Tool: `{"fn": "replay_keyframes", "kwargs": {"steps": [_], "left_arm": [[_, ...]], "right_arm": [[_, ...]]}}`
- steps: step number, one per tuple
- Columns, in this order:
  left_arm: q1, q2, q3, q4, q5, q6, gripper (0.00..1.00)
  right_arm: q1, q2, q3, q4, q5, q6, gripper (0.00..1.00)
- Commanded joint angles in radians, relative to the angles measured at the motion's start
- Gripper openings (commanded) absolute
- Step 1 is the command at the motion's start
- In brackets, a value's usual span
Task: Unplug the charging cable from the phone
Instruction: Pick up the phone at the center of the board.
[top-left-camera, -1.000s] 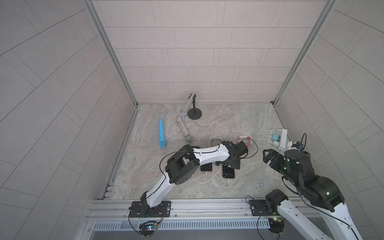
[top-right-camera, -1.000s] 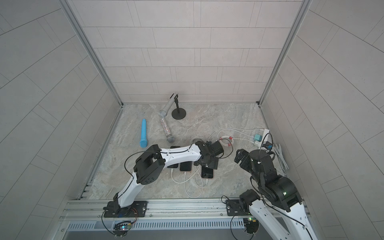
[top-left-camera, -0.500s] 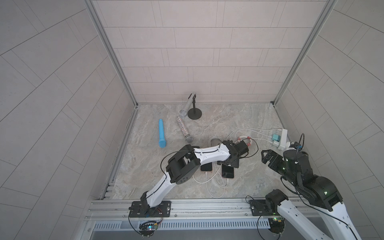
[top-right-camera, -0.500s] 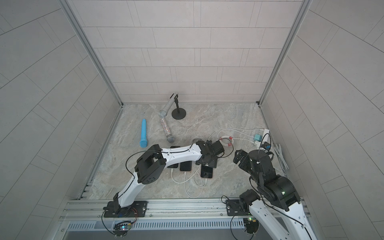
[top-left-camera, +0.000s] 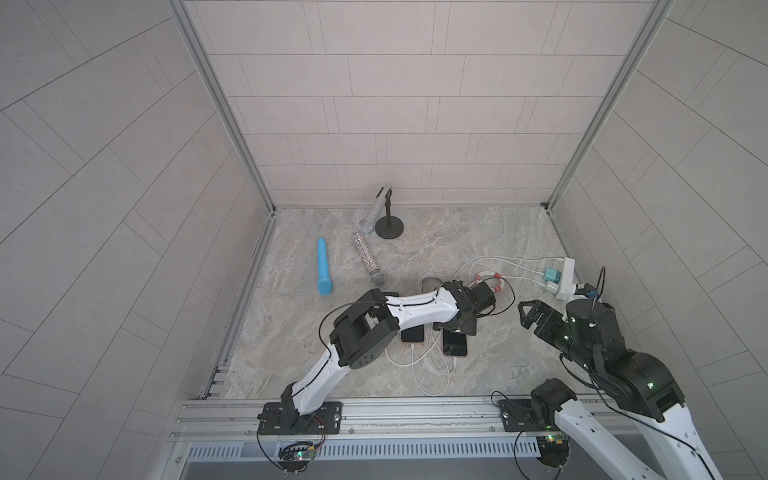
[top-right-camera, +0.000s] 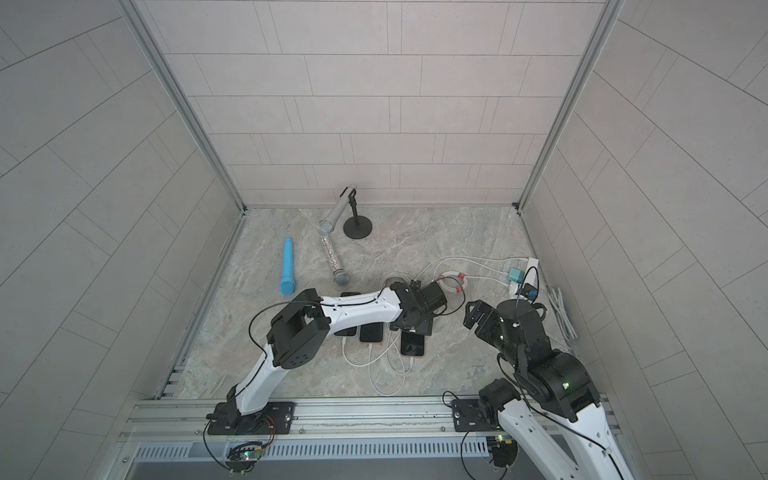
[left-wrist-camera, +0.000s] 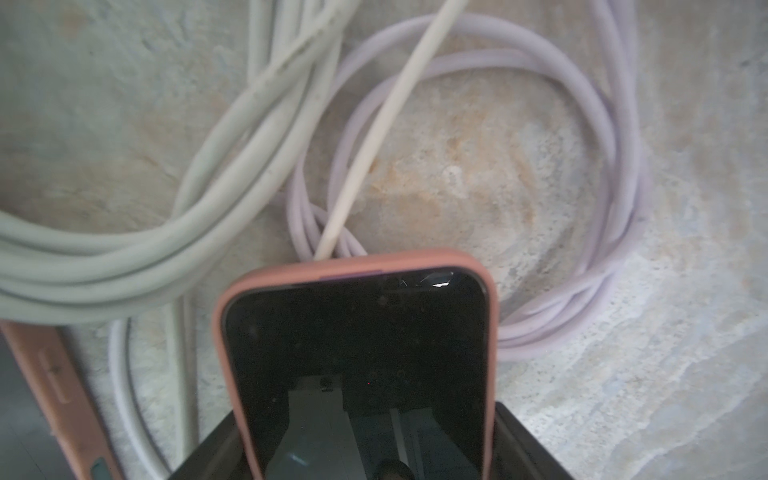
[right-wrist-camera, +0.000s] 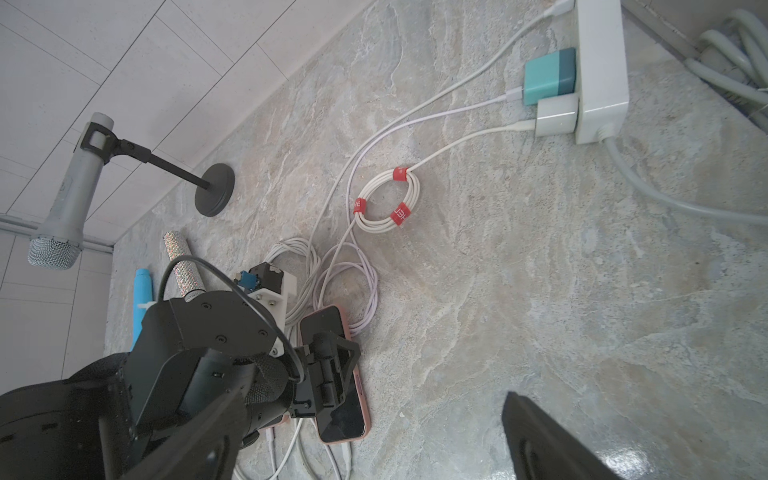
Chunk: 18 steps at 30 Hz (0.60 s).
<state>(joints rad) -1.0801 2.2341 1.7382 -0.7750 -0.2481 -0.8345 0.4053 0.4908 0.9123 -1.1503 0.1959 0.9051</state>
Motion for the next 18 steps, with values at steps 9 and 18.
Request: {"fn": "replay_keyframes", "kwargs": {"steps": [9, 18], "left_arm": [[0.018, -0.102, -0.029, -0.064, -0.031, 0.019, 0.00], [0.032, -0.170, -0.069, -0.050, -0.035, 0.007, 0.00]], "right_arm": [[-0.002, 0.013, 0.016, 0.030, -0.054, -0.019, 1.00], [-0.002, 0.020, 0.013, 0.035, -0.073, -0.026, 1.00]]}}
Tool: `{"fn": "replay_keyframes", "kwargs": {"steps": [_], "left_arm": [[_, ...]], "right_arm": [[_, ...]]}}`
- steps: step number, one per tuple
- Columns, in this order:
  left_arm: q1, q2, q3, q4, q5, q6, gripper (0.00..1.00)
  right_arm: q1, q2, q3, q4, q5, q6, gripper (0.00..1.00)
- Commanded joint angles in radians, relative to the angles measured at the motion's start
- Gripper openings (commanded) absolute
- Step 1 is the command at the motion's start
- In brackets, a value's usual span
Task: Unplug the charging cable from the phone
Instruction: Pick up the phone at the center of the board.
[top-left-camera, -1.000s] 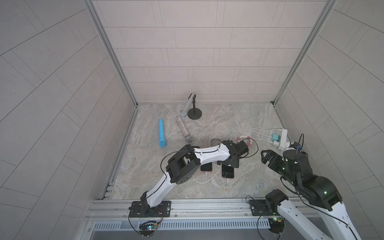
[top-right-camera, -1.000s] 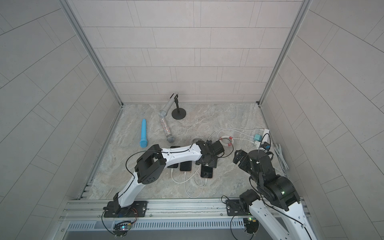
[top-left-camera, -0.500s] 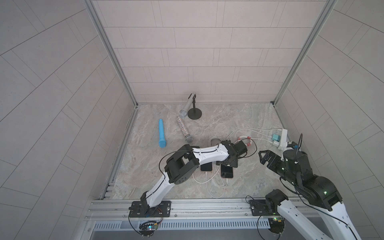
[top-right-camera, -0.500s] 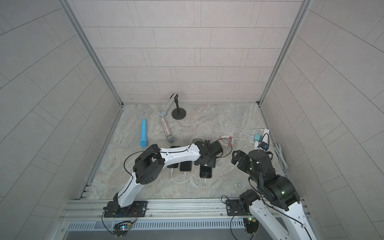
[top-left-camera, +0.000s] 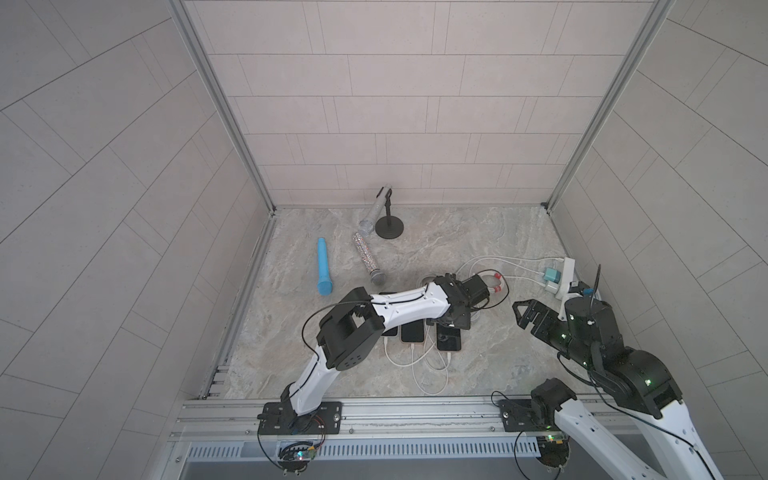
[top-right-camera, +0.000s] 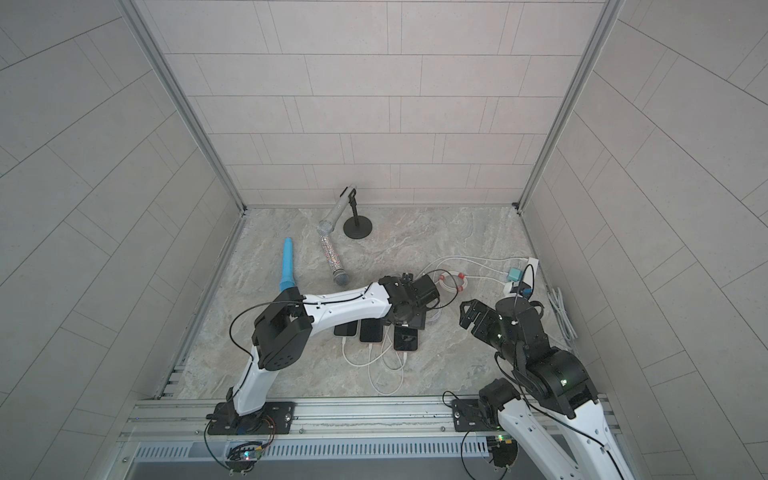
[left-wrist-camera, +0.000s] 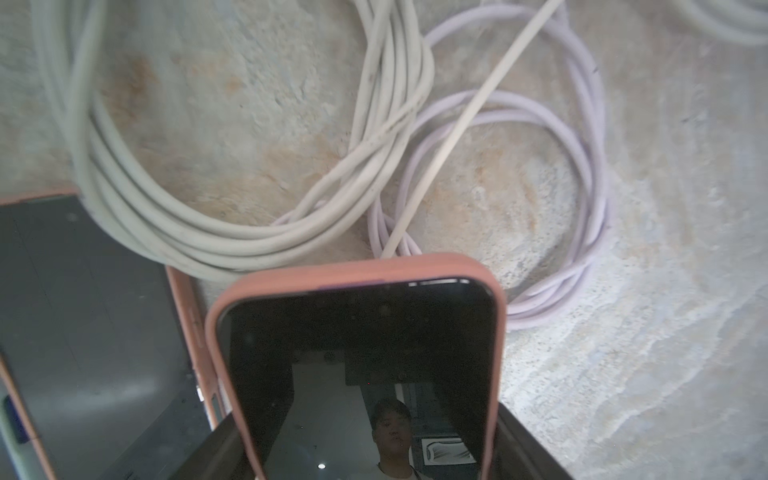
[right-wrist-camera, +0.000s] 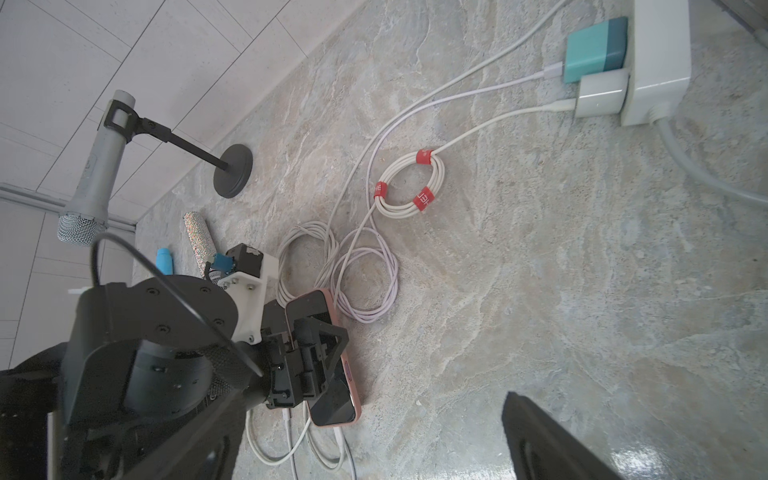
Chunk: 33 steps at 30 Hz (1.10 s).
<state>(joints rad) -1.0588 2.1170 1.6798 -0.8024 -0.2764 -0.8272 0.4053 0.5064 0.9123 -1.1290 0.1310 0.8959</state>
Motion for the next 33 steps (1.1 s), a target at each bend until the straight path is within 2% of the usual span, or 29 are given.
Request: {"fn": "replay_keyframes", "kwargs": {"steps": [1, 7, 13, 25, 33], "left_arm": [[0.015, -0.056, -0.013, -0.026, -0.003, -0.004, 0.00], [0.036, -0.080, -0.032, -0.009, 0.059, 0.016, 0.00], [0.053, -0.105, -0.025, -0.046, 0.061, 0.024, 0.00], [0.084, -0.175, 0.001, -0.117, 0.056, 0.004, 0.00], [0.116, -0.250, -0.048, -0.071, 0.137, -0.020, 0.00]], "right_arm": [[-0.002, 0.006, 0.013, 0.015, -0.008, -0.018, 1.00], [-0.002, 0.011, 0.004, 0.018, -0.019, -0.029, 1.00], [-0.003, 0.019, -0.027, 0.038, -0.057, -0.048, 1.00], [-0.017, 0.057, -0.130, 0.159, -0.231, -0.083, 1.00], [-0.031, 0.059, -0.237, 0.264, -0.356, -0.079, 1.00]]}}
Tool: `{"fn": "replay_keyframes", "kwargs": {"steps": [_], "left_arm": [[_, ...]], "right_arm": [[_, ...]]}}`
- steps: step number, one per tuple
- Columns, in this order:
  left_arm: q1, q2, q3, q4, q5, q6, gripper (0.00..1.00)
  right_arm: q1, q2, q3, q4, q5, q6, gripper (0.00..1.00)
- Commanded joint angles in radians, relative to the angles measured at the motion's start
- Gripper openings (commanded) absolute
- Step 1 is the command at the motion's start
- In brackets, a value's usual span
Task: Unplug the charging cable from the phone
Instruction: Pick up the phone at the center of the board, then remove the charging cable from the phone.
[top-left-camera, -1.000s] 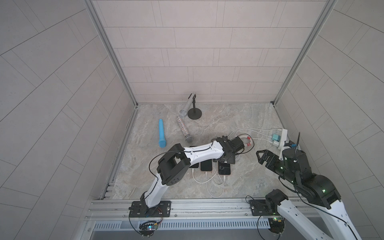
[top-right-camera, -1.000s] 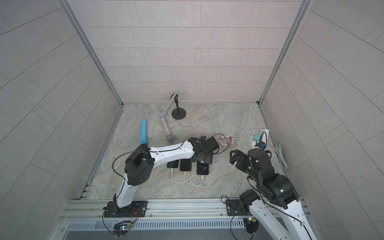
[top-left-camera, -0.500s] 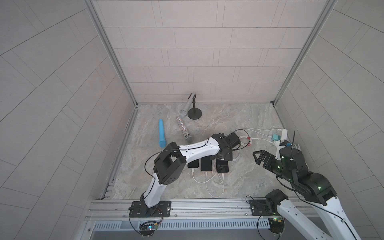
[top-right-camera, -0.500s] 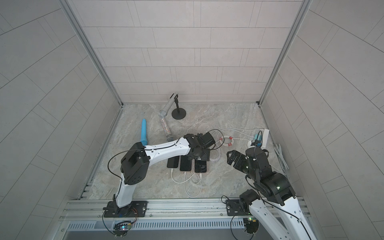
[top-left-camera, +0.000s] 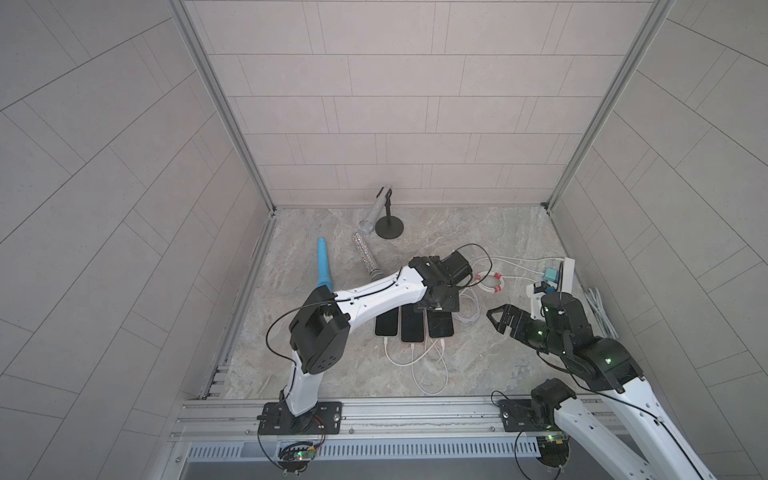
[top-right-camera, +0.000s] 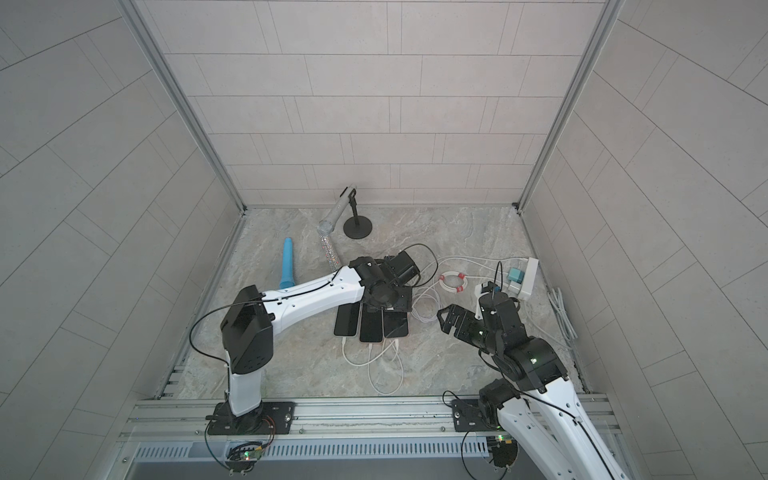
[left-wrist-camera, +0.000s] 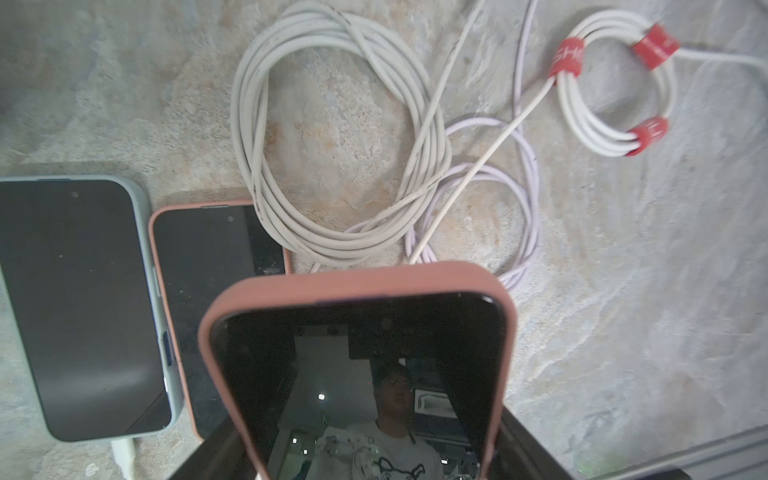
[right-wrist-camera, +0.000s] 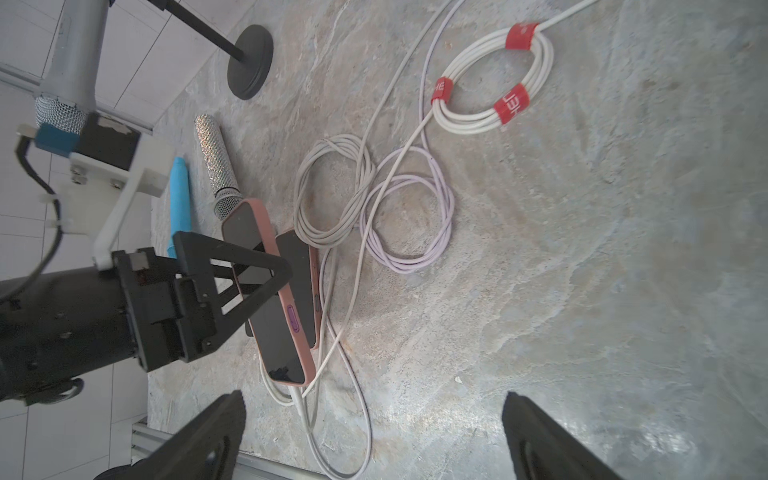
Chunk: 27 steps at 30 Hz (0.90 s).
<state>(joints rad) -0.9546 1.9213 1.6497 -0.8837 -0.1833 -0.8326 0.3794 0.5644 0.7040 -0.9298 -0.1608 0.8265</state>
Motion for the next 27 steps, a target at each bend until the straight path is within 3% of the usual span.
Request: {"fn": "replay_keyframes", "kwargs": {"steps": [1, 16, 21, 27], "left_arm": [[0.016, -0.063, -0.020, 0.010, 0.046, -0.016, 0.00], [0.054, -0.111, -0.022, -0.064, 0.068, -0.062, 0.00], [0.069, -0.131, -0.036, -0.055, 0.097, -0.081, 0.00], [0.079, -0.151, -0.050, -0.038, 0.151, -0.081, 0.00]], "right_arm": [[-0.005, 0.003, -0.041, 0.075, -0.073, -0.009, 1.00], [-0.004, 0.035, -0.151, 0.134, -0.128, -0.013, 1.00], [-0.004, 0.007, -0.213, 0.255, -0.245, -0.009, 0.99], [-0.002, 0.001, -0.291, 0.448, -0.413, 0.043, 0.90]]}}
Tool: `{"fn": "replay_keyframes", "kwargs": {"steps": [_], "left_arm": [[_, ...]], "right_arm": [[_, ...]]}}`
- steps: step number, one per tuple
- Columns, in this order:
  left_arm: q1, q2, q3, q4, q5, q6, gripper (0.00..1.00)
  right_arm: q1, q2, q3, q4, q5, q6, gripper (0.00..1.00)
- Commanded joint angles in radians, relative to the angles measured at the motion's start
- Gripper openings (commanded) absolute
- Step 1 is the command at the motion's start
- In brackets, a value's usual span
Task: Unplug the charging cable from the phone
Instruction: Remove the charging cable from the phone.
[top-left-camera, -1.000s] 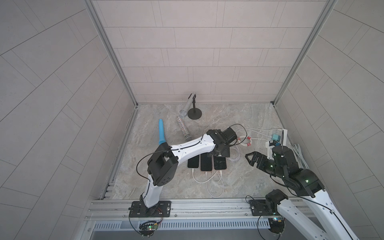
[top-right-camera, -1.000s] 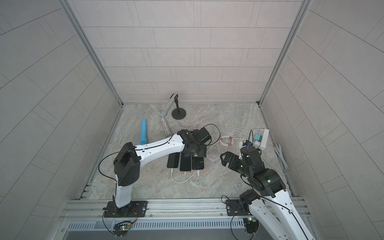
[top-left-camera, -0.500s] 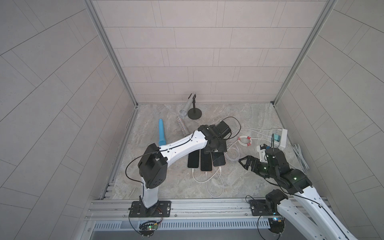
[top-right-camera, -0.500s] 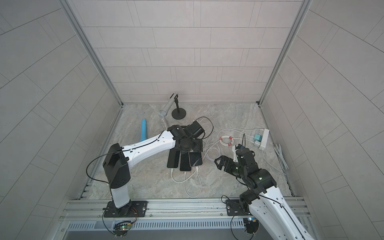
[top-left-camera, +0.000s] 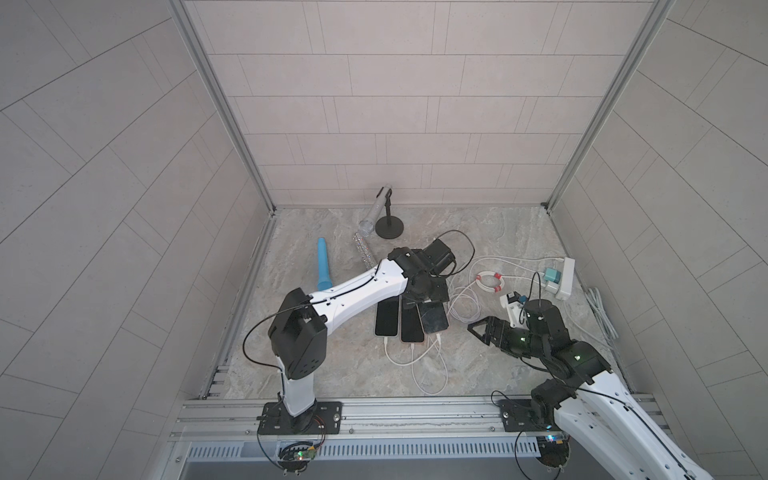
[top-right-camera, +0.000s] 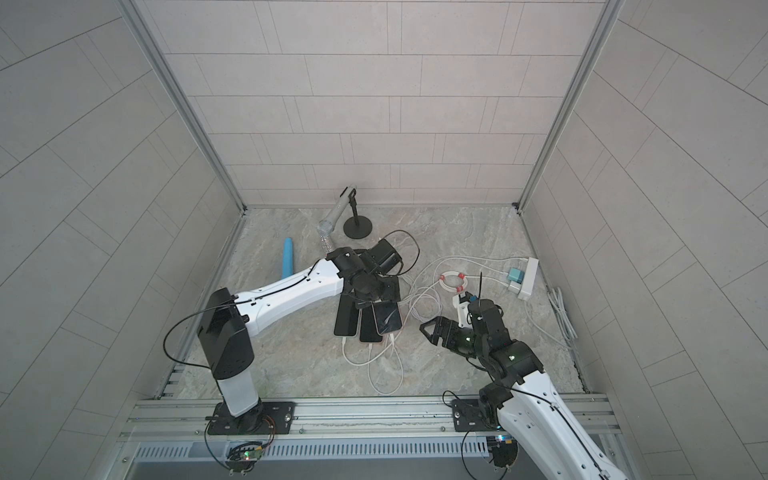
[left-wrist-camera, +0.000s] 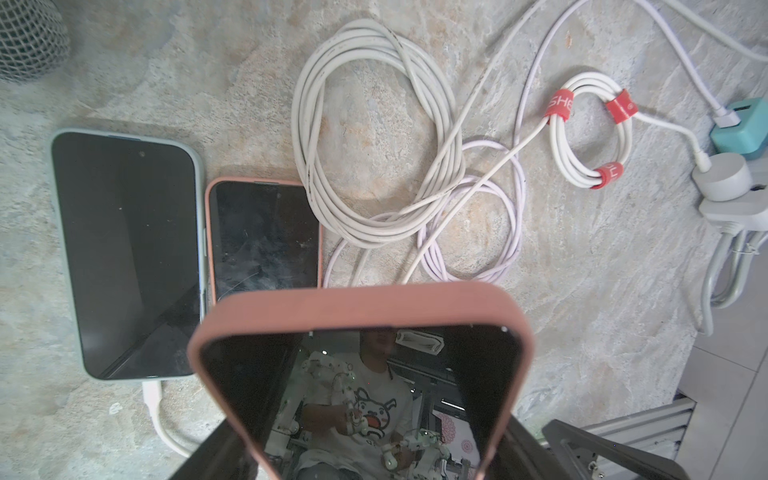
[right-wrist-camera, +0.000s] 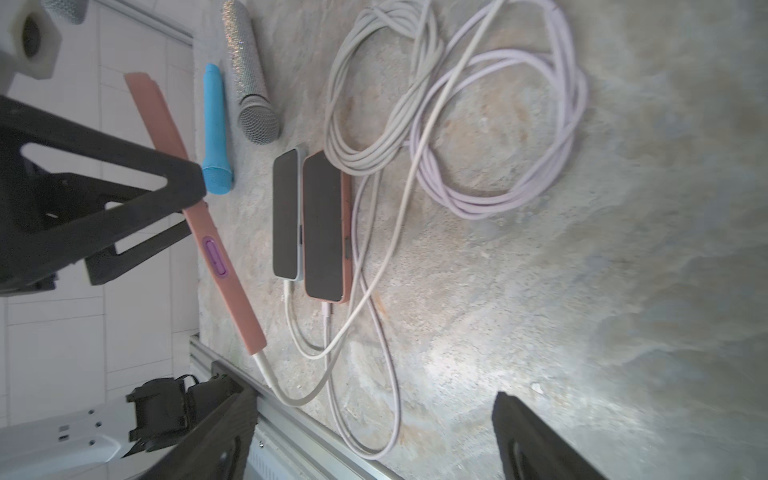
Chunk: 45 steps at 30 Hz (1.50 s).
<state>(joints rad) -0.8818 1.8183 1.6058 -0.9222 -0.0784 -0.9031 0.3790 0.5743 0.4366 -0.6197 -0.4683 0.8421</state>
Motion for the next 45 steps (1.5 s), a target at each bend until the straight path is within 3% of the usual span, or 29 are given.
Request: {"fn": "replay_keyframes", "kwargs": {"steps": [1, 9, 24, 45], "left_arm": [[0.009, -0.051, -0.007, 0.002, 0.050, -0.009, 0.00], [0.036, -0.079, -0.052, 0.048, 0.116, -0.008, 0.00], [0.056, -0.081, -0.075, 0.111, 0.217, 0.046, 0.00], [0.061, -0.068, -0.076, 0.140, 0.279, 0.069, 0.00]], "right_arm": [[-0.001, -0.010, -0.033, 0.166, -0.128, 0.037, 0.90], [0.025, 0.036, -0.057, 0.287, -0.220, 0.056, 0.89], [0.160, 0.107, -0.074, 0.384, -0.185, 0.028, 0.85], [0.223, 0.182, -0.080, 0.435, -0.157, -0.006, 0.63]]}}
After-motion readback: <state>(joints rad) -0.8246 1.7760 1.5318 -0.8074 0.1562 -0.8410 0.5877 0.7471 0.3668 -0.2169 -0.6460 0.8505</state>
